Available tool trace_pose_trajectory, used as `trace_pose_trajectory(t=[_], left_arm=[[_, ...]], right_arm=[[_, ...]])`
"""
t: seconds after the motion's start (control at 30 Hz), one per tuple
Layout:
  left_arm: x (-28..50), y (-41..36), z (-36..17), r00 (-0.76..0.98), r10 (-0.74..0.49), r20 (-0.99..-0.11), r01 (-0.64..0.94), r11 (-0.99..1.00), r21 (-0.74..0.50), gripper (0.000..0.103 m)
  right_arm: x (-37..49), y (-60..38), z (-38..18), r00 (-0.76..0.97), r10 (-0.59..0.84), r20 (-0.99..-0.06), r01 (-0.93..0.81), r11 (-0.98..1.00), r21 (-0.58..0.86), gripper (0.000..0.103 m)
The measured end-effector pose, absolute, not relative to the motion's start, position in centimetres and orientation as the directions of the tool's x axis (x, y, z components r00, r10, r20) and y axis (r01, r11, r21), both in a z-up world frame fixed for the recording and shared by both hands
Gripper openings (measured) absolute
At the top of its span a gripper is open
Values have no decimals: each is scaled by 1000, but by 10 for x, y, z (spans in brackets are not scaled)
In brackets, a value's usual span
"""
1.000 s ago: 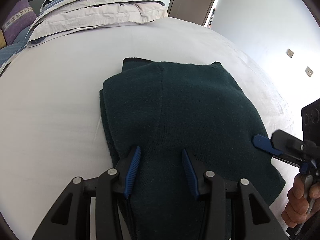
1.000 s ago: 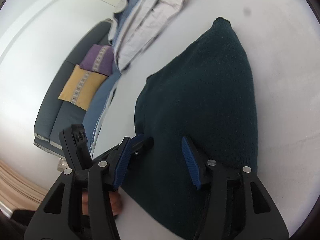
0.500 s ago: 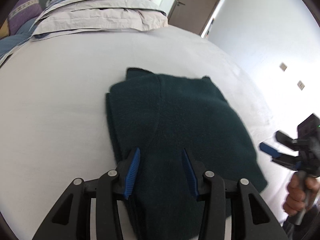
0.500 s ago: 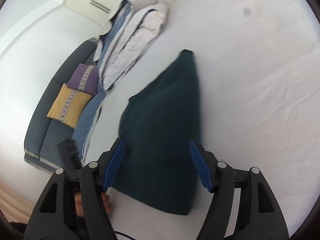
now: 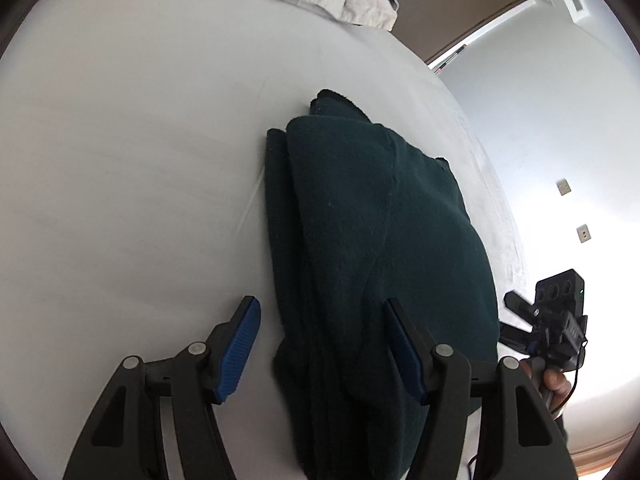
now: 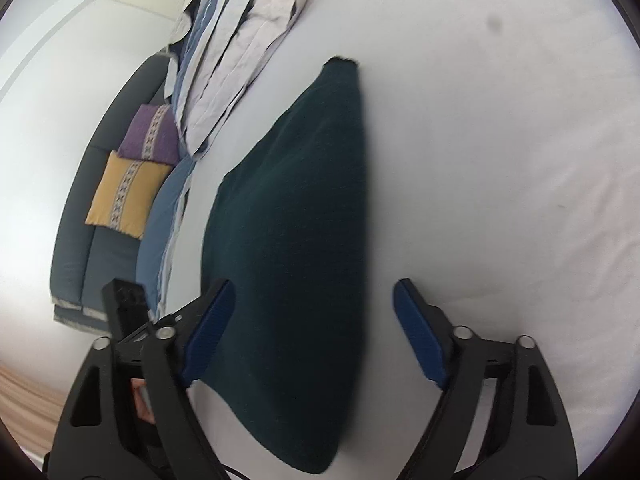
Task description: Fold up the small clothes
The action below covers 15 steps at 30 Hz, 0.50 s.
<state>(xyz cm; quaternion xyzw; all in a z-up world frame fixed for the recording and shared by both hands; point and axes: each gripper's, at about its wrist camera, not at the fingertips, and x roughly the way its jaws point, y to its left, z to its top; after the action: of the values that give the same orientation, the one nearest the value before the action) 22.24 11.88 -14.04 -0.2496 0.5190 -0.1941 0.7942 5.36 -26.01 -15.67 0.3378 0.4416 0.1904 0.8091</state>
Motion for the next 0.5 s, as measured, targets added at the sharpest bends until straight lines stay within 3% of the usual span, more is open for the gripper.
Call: trace_pose_trajectory(t=[0.23,0.5], left_arm=[[240,135,-151,345,-631,-695,-37,731,-682,58],[235,121,-138,337,-574,-746,-12,790,-613,27]], right_arm=[[78,-240,-169,498,618,-608,4,700,715,61],[76,-217,-155,542,530,-652,-4,778,629,42]])
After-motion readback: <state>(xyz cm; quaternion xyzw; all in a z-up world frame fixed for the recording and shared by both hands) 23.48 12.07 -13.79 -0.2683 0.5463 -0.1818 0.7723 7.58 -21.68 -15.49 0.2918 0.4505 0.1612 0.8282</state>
